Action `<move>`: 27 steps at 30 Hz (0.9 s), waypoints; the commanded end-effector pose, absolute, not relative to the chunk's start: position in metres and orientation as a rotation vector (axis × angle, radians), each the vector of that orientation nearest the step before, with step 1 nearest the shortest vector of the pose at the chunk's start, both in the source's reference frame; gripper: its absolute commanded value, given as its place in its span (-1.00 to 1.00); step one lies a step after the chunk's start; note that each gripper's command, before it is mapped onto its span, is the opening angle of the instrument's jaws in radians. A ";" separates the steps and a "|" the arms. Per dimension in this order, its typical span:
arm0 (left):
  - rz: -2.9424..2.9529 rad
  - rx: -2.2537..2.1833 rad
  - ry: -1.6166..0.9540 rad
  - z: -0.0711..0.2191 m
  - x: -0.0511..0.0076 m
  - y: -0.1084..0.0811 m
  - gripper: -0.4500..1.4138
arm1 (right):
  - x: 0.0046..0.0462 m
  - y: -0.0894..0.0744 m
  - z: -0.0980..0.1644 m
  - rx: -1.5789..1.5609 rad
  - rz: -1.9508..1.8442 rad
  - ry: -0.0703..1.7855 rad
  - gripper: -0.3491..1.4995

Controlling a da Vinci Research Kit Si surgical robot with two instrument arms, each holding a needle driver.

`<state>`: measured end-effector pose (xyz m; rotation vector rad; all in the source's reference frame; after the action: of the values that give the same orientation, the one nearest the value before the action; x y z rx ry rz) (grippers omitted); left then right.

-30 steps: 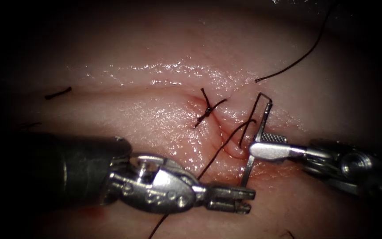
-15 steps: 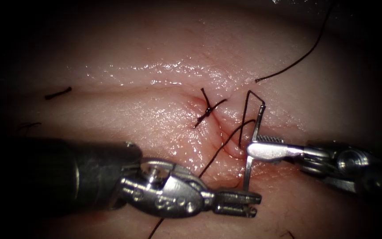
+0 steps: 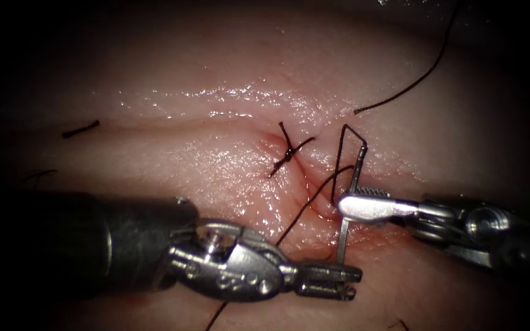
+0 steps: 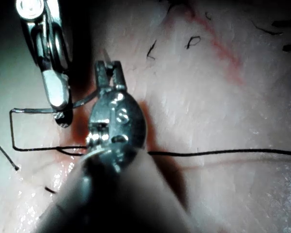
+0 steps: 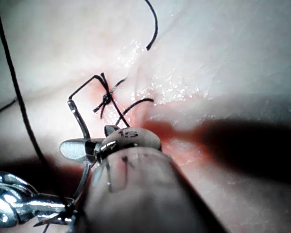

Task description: Wound Closure

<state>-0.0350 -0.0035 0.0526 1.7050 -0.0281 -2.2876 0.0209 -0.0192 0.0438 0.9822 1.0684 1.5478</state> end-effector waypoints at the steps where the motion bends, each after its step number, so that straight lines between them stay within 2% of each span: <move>1: -2.289 1.705 -0.027 0.053 -0.0354 -0.004 -1.00 | 0.0220 -0.019 0.044 0.985 1.541 1.072 0.94; 6: -2.285 1.709 -0.024 0.053 -0.0355 -0.004 -1.00 | 0.0226 -0.019 0.044 0.992 1.521 1.080 0.91; 11: -2.283 1.711 -0.022 0.053 -0.0356 -0.004 -1.00 | 0.0228 -0.020 0.044 1.009 1.497 1.090 0.73; 12: -2.281 1.710 -0.017 0.053 -0.0356 -0.004 -1.00 | 0.0228 -0.020 0.044 1.012 1.493 1.090 0.53; 13: -2.281 1.710 -0.017 0.053 -0.0356 -0.004 -1.00 | 0.0228 -0.020 0.044 0.993 1.491 1.095 0.07; 15: -2.282 1.709 -0.017 0.053 -0.0356 -0.004 -1.00 | 0.0225 -0.020 0.044 0.911 1.447 1.072 -1.00; 19: -2.274 1.711 -0.018 0.053 -0.0357 -0.004 -1.00 | 0.0219 -0.019 0.044 0.760 1.390 1.065 -1.00; 20: -2.283 1.715 -0.008 0.053 -0.0357 -0.004 -0.59 | 0.0216 -0.019 0.044 0.753 1.395 1.066 -1.00; 21: -2.313 1.732 0.030 0.052 -0.0357 -0.004 0.01 | 0.0214 -0.019 0.044 0.739 1.405 1.064 -1.00; 23: -2.383 1.765 0.128 0.052 -0.0357 -0.004 0.57 | 0.0209 -0.019 0.045 0.722 1.420 1.063 -1.00; 25: -2.481 1.806 0.279 0.052 -0.0355 -0.004 0.77 | 0.0204 -0.019 0.045 0.703 1.428 1.070 -1.00; 27: -2.518 1.813 0.348 0.052 -0.0353 -0.004 0.86 | 0.0201 -0.018 0.045 0.683 1.437 1.077 -1.00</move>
<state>-0.0346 -0.0037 0.0514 1.8101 0.3866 -2.5359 0.0194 -0.0181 0.0444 0.6696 1.0817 1.4369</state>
